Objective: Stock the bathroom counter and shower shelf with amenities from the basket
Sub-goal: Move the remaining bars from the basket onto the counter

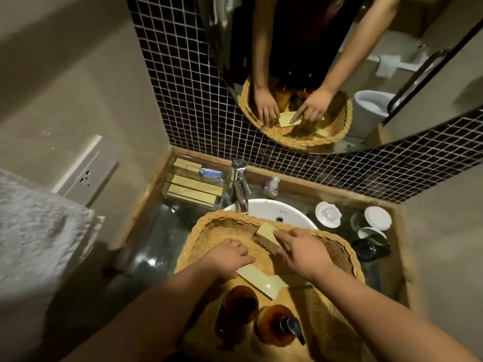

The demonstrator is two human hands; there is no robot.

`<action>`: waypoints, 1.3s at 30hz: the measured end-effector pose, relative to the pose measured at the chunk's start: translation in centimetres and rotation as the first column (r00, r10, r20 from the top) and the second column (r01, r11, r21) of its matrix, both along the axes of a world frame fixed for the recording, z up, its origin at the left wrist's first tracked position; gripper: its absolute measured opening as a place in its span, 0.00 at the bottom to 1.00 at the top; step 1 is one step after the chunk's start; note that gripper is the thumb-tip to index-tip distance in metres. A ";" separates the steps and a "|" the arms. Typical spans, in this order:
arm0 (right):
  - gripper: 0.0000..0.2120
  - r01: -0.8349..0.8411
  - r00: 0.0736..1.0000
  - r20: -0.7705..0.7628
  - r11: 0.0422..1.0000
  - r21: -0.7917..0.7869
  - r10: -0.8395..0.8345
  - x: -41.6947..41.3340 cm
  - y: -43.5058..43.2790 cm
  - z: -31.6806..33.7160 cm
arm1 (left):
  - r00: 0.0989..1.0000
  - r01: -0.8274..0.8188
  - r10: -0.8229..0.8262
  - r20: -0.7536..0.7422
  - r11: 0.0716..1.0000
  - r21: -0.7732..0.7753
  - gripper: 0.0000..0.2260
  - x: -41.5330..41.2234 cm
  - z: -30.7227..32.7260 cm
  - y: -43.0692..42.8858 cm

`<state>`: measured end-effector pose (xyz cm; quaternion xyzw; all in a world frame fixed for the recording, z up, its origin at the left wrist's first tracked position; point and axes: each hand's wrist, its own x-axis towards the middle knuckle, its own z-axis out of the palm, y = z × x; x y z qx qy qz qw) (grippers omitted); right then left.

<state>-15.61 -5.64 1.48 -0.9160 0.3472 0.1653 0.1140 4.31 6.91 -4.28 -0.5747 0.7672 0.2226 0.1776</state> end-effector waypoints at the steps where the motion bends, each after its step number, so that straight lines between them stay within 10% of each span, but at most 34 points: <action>1: 0.26 -0.006 1.000 -0.003 1.000 -0.003 0.006 -0.3 0.0 0.0 | 0.999 0.044 -0.044 -0.007 0.999 0.011 0.30 -0.2 -0.2 -0.2; 7: 0.26 -0.056 0.997 -0.045 0.998 -0.017 0.055 -1.0 -0.1 0.2 | 0.983 0.185 -0.184 -0.024 0.983 0.002 0.25 -1.2 0.9 -0.8; 19: 0.41 -0.005 1.000 -0.002 0.990 -0.139 0.005 2.5 -3.1 2.3 | 0.987 -0.158 0.155 -0.036 0.927 -0.340 0.41 9.8 11.4 -2.0; 28: 0.35 -0.103 0.988 0.112 0.992 -0.066 0.110 7.6 -2.0 2.2 | 0.854 -0.459 0.495 0.160 0.862 -0.215 0.36 18.3 9.1 0.3; 33: 0.34 -0.153 0.976 0.153 0.988 -0.015 0.153 8.6 -0.4 1.0 | 0.774 -0.626 0.633 0.017 0.769 -0.132 0.34 19.4 5.9 -0.3; 39: 0.38 -0.188 0.966 0.174 0.981 -0.043 0.192 8.4 0.6 -0.6 | 0.820 -0.566 0.571 0.030 0.819 -0.095 0.26 19.6 3.3 -3.4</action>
